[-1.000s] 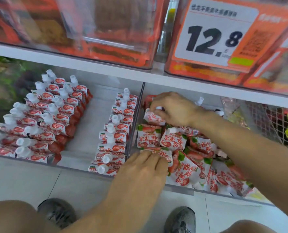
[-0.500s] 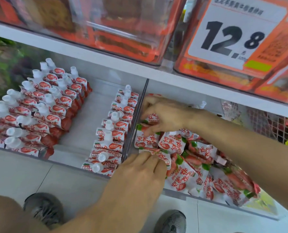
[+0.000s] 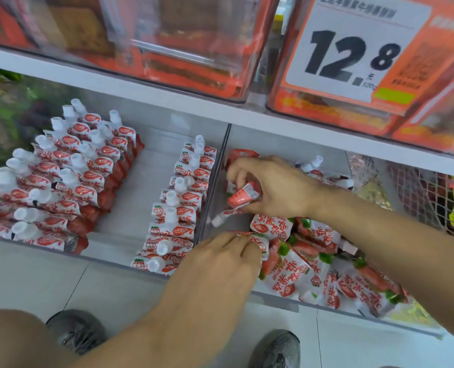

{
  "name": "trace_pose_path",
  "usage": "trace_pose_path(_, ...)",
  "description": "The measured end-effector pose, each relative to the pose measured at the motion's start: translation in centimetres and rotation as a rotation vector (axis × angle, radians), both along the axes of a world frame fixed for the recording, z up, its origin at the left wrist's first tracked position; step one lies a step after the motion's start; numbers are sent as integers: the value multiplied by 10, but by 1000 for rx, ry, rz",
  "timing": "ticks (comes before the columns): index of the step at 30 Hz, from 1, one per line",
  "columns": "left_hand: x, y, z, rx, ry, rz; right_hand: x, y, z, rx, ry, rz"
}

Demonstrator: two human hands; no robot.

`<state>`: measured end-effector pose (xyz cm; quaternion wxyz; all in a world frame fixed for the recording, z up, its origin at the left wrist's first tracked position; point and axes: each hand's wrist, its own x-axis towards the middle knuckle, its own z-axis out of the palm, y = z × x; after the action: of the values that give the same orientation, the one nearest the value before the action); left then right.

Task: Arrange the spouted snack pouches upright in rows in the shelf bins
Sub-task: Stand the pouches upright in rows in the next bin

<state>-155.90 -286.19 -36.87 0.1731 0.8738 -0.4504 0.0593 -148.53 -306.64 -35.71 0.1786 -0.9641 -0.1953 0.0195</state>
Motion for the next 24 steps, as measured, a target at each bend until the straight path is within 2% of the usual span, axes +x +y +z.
trace_pose_path(3,3,-2,4,41,-7,32,-13,-11,6,-22,-53,-33)
trace_pose_path(6,11,-5,7,91,-4,59,-27,-13,6,226,-221,-187)
trace_pose_path(8,15,-7,9,106,20,74,-35,-9,1,451,-198,-338)
trace_pose_path(10,15,-4,9,32,14,52,-42,-4,-8,531,-67,-356)
trace_pose_path(12,13,8,16,-105,-65,48,-47,2,-16,455,59,-267)
trace_pose_path(14,13,23,22,-239,-132,90,-50,7,-18,305,86,-200)
trace_pose_path(15,13,30,23,-278,-112,130,-50,8,-17,260,86,-190)
trace_pose_path(19,2,46,11,-283,198,203,-46,11,-7,156,47,-189)
trace_pose_path(21,-3,49,0,-266,280,190,-47,12,-10,201,-2,-265)
trace_pose_path(23,-4,49,-6,-266,295,192,-53,12,-17,395,27,-355)
trace_pose_path(24,-3,49,-7,-267,289,188,-56,13,-20,427,52,-368)
